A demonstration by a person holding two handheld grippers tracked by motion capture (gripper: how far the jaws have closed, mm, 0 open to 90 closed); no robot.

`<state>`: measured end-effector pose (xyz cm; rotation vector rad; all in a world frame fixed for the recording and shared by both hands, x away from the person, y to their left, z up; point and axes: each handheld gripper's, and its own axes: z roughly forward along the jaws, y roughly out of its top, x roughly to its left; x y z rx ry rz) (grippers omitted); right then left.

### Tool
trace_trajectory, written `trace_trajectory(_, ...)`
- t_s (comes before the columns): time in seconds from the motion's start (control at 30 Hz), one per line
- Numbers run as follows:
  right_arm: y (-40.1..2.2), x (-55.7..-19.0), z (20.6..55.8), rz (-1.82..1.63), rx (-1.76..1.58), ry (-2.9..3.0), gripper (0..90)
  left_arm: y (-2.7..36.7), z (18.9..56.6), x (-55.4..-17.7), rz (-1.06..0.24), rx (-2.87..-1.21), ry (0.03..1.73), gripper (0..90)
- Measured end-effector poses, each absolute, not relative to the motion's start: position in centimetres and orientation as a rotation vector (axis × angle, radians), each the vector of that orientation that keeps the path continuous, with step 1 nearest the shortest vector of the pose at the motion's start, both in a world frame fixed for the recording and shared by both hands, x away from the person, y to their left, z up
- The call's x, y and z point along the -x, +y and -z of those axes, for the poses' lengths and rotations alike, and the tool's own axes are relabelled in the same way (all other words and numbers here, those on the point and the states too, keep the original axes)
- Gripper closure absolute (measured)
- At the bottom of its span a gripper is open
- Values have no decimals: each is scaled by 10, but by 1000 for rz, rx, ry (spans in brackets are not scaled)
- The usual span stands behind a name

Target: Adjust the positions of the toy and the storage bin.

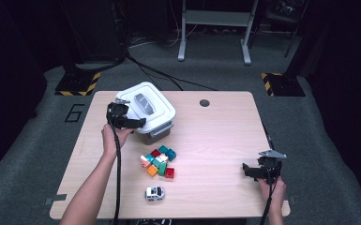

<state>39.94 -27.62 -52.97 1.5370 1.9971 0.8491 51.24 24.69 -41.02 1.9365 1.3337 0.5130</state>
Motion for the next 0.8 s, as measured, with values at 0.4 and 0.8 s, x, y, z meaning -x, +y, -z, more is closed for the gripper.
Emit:
trace_trajectory(0.4, -276, -399, 530, -849, -1537, 1997, 11, 220, 413, -511, -491, -1898, 1329, 4)
trace_trajectory(0.8, -276, -399, 530, -849, -1536, 1997, 11, 186, 413, -516, -479, -1909, 1329, 4)
